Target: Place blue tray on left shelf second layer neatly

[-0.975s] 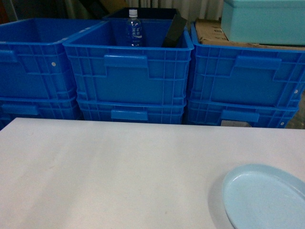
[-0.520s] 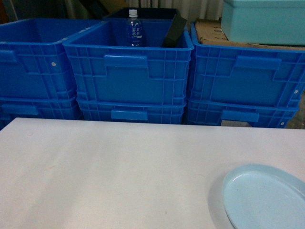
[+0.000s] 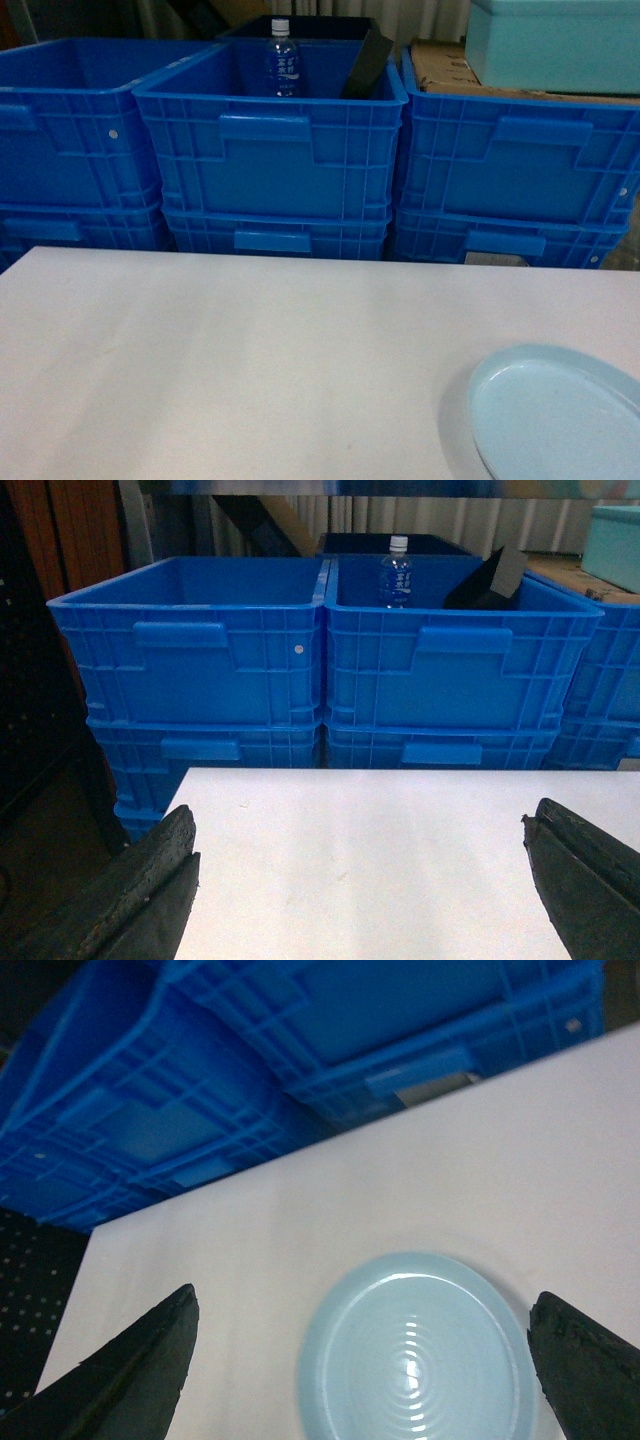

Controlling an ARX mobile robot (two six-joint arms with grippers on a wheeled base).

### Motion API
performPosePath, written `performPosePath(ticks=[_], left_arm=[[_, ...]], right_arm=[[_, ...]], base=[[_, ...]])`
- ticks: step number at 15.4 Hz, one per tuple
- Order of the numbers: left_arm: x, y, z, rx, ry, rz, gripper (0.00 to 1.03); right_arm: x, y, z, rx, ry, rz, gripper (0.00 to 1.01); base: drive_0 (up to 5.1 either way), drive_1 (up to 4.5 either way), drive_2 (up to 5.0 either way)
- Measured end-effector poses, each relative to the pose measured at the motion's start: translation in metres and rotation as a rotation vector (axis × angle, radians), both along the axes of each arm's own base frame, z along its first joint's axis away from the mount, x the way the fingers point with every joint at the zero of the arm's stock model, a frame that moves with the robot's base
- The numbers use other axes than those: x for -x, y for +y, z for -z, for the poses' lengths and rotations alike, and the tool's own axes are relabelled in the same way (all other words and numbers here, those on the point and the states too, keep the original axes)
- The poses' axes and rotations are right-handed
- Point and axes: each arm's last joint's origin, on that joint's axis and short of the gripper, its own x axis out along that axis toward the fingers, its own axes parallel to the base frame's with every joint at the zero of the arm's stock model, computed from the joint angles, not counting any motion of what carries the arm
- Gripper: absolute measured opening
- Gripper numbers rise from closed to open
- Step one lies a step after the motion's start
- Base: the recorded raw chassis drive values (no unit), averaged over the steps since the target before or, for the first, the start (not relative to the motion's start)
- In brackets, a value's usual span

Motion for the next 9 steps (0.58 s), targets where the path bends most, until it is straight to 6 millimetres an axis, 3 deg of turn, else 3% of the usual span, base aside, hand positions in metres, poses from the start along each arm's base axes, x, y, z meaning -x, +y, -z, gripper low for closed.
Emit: performPosePath(ticks=[1, 3, 9], left_arm=[[0.0, 0.0, 0.0, 0.0, 0.0, 0.0, 0.98], [0.0, 0.0, 0.0, 0.0, 0.0, 0.0, 0.98], [0.0, 0.0, 0.0, 0.0, 0.0, 0.0, 0.98]], right_arm=[[-0.013, -0.016, 0.017, -0.024, 0.09, 0.035, 0.98], [-0.014, -0.024, 0.04, -0.053, 0.2, 0.016, 0.98], [-0.011, 0.003, 0.09, -0.053, 0.283, -0.142, 0.98]], base=[[0.0, 0.0, 0.0], [0.0, 0.0, 0.0], [0.0, 0.0, 0.0]])
